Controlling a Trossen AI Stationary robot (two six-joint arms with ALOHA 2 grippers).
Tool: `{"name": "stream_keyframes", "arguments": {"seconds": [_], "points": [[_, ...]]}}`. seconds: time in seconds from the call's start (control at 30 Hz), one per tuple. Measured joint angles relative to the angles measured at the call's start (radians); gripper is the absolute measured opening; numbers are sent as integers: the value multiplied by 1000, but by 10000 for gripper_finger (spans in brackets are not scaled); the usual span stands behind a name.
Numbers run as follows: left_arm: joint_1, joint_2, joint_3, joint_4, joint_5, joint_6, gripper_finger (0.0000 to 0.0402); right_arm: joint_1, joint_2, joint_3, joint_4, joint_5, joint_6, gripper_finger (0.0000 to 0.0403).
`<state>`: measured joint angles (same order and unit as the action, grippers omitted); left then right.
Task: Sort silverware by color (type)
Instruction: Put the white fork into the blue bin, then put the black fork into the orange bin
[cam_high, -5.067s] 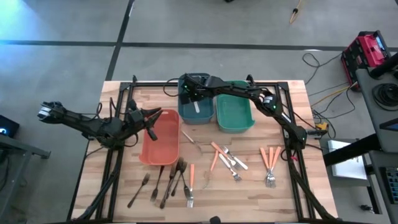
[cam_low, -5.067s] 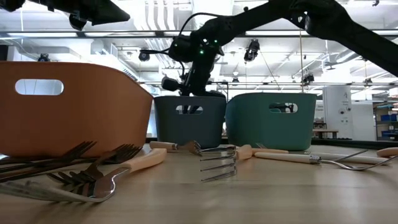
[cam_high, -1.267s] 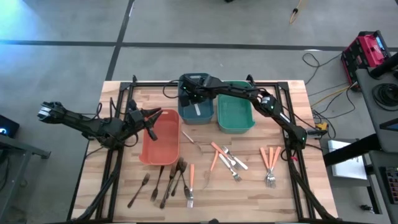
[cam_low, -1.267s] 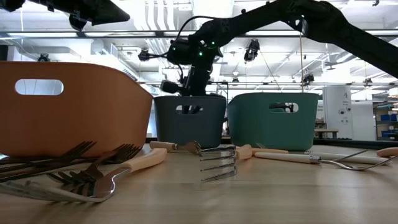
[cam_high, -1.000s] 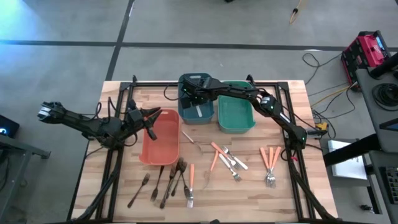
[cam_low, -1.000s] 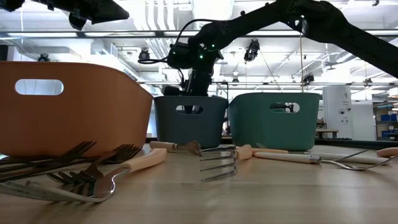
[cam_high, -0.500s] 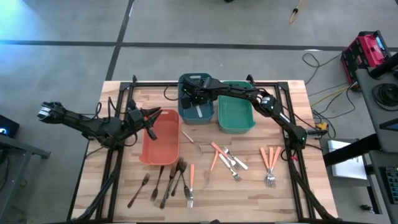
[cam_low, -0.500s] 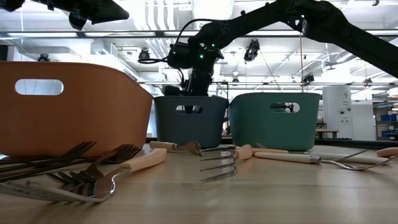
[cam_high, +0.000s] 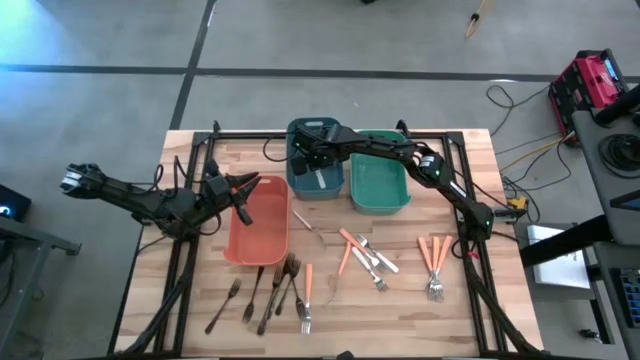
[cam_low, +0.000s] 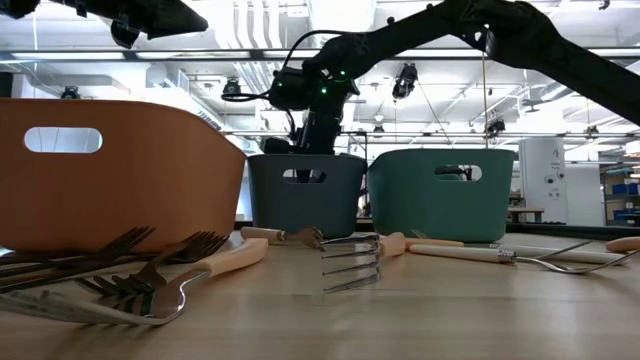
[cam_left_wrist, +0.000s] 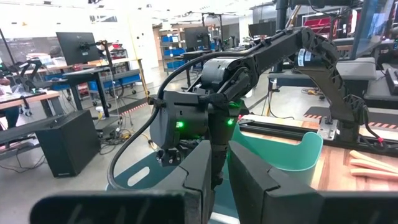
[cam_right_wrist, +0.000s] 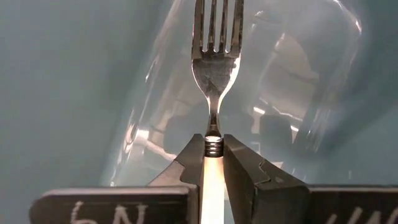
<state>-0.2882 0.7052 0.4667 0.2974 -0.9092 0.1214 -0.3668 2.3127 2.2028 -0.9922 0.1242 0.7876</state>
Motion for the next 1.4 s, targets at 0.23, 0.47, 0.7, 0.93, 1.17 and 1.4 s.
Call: {"name": "stream_keyframes", "arguments": {"seconds": [0.23,0.47,0.7,0.93,1.17,1.4], "points": [[0,0,0,0,0,1,37,0,0,0,2,8,-2,66],[0,0,0,0,0,1,37,0,0,0,3,8,-4,101],[0,0,0,0,1,-1,37,1,-22,37,1,7,-65,100],[0,0,0,12,3,-48,37,39,-138,66,-4,7,-228,90],[0,3,28,16,232,-153,37,167,-326,53,-44,170,-492,75],[-22,57,83,11,512,-308,37,359,-547,-137,-20,357,-612,61]]}}
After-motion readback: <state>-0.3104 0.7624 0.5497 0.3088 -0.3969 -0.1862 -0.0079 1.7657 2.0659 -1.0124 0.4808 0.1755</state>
